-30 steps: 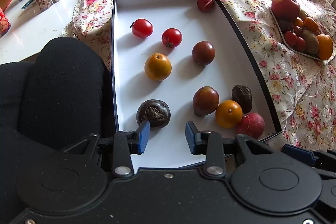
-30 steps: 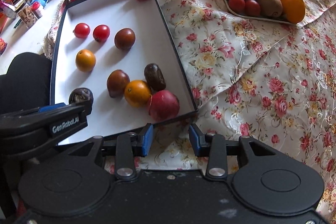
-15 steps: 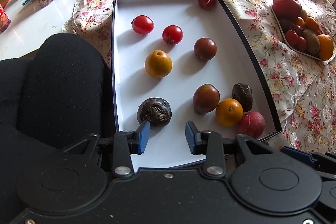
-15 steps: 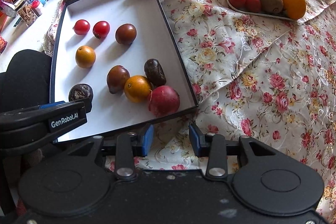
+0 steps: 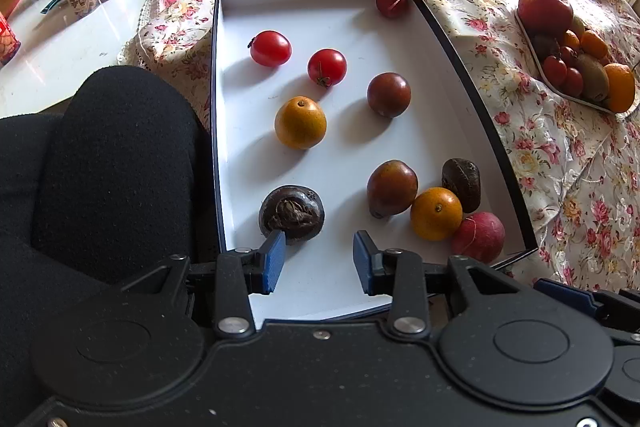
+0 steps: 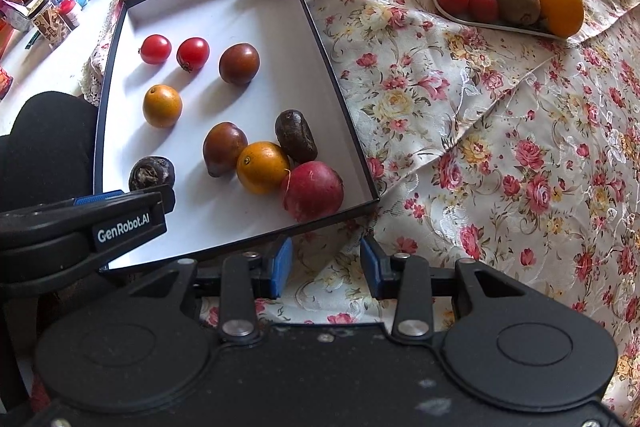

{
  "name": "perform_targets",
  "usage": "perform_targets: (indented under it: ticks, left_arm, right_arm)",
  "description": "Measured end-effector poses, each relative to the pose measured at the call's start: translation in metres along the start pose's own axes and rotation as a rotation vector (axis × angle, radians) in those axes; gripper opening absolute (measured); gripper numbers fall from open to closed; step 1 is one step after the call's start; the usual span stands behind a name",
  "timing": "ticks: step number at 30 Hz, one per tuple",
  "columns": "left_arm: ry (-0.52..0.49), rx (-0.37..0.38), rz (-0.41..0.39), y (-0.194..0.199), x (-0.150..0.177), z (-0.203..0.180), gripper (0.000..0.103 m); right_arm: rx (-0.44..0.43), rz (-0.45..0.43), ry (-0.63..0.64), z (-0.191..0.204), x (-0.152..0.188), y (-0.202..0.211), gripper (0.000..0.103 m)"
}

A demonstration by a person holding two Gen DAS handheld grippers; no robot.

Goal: Organize fruits

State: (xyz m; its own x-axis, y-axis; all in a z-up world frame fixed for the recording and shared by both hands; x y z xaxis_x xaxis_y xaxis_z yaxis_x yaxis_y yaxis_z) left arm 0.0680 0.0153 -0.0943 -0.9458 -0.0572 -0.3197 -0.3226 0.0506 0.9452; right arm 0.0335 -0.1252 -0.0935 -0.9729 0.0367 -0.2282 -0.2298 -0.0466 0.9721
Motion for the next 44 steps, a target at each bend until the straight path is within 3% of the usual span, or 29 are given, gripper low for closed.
perform_targets:
  ticks: [44]
  left_arm:
    - [-0.012, -0.008, -0.017, 0.0024, -0.0011, 0.0003, 0.044]
  right_arm:
    - [0.004, -0.016, 0.002, 0.0023, 0.0015, 0.0051, 0.04]
Point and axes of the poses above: each gripper's, at about its wrist camera, not at the fingertips, and y roughly against the way its jaws point, z to its left, x to its underside, the point moved 9 cm from there along -y, roughly the way its jaws point, and after that the axes turned 4 degrees about z, right-handed, at the moved point
